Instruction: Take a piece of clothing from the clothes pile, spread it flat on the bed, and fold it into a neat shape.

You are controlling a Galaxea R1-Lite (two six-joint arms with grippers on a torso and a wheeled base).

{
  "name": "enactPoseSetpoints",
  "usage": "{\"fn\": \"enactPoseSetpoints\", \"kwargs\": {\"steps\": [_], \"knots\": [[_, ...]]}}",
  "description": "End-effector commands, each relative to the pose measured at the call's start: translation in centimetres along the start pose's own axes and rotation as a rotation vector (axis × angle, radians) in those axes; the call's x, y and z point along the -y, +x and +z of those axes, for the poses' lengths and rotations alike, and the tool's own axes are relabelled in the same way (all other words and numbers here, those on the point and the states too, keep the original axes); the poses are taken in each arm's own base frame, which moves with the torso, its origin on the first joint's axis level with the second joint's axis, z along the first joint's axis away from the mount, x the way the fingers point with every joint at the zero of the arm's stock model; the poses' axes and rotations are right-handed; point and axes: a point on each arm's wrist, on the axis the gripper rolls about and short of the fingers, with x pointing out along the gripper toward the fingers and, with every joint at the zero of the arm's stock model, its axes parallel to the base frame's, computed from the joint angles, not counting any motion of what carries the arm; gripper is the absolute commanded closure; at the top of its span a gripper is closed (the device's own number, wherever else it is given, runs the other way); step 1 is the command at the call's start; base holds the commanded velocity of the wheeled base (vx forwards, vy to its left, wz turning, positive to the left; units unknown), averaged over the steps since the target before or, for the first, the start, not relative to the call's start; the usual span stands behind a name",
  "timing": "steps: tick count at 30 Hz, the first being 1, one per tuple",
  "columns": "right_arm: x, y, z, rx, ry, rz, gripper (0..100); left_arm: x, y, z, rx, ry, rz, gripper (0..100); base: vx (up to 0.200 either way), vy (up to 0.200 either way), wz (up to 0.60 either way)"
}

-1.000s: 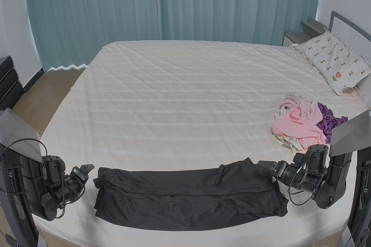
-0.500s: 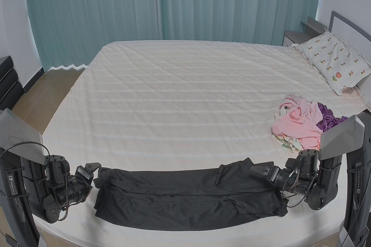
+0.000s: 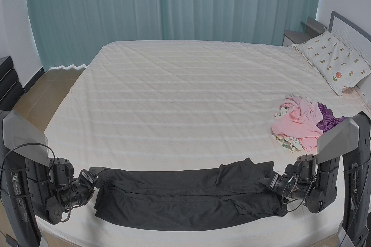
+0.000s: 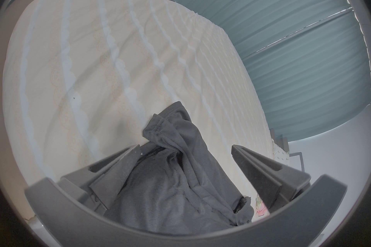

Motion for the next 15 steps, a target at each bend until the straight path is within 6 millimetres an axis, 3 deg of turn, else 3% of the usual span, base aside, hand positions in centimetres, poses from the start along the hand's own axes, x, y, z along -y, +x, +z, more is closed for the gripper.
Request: {"fn": "enactPoseSetpoints", "kwargs": {"steps": [1, 15], "knots": [[0.0, -1.1, -0.3, -0.011, 0.003, -0.016, 100, -0.2, 0.2, -0.1, 0.000, 0.017, 0.000, 0, 0.000, 0.000, 0.00], [0.4, -2.9, -1.2, -0.057, -0.017, -0.056, 100, -0.2, 0.3, -0.1, -0.002, 0.017, 0.000, 0, 0.000, 0.000, 0.00]]}}
